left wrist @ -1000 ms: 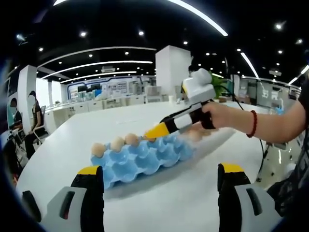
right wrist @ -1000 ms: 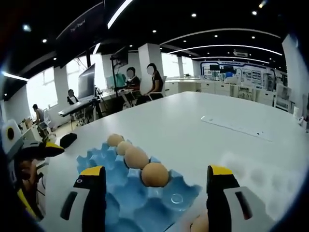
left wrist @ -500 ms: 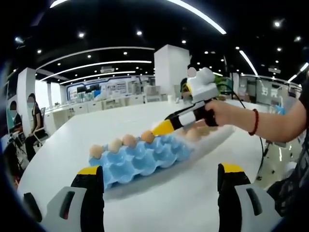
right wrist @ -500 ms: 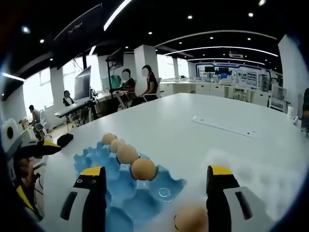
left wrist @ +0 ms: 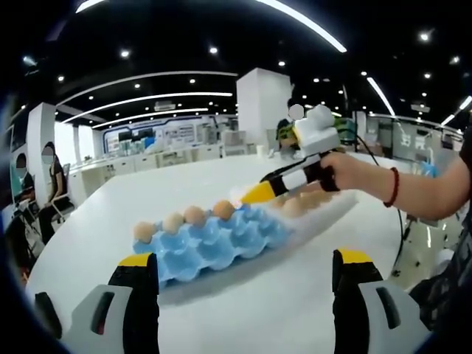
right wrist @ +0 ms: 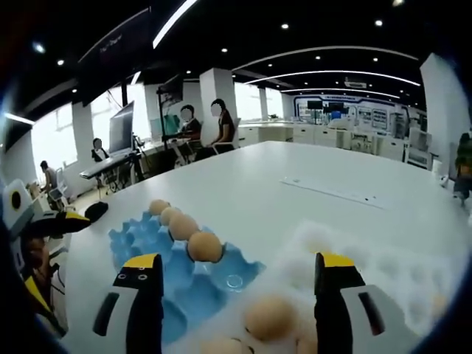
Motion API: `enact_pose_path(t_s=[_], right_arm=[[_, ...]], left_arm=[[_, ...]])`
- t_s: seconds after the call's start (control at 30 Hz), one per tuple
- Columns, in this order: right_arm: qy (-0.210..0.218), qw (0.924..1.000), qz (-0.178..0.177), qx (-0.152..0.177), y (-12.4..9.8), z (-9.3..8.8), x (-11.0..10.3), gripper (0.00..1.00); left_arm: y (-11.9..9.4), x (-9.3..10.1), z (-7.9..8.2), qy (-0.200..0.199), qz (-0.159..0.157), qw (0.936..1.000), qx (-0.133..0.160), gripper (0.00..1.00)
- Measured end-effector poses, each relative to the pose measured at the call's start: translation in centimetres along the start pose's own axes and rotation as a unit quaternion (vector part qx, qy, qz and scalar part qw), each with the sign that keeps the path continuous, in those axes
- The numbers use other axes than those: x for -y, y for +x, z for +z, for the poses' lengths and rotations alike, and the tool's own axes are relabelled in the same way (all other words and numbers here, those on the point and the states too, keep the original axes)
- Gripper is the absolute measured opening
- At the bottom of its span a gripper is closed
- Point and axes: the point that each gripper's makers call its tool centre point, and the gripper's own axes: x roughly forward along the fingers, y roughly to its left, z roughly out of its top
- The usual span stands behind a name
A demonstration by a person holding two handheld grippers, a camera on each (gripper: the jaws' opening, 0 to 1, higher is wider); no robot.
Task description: Place the egg into an empty slot of the egg tray after lifting it from the table, then release the egg inside the slot.
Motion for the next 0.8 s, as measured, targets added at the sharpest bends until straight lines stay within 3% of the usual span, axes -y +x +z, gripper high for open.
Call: enact_pose_path(t_s=[0.8], right_arm=[[-0.004, 0.9997, -0.023, -0.004, -2.6, -0.8, 3.0, 0.86]], left_arm=[[0.9, 1.1, 0.4, 0.0, -0.003, 1.0, -0.002, 1.0]])
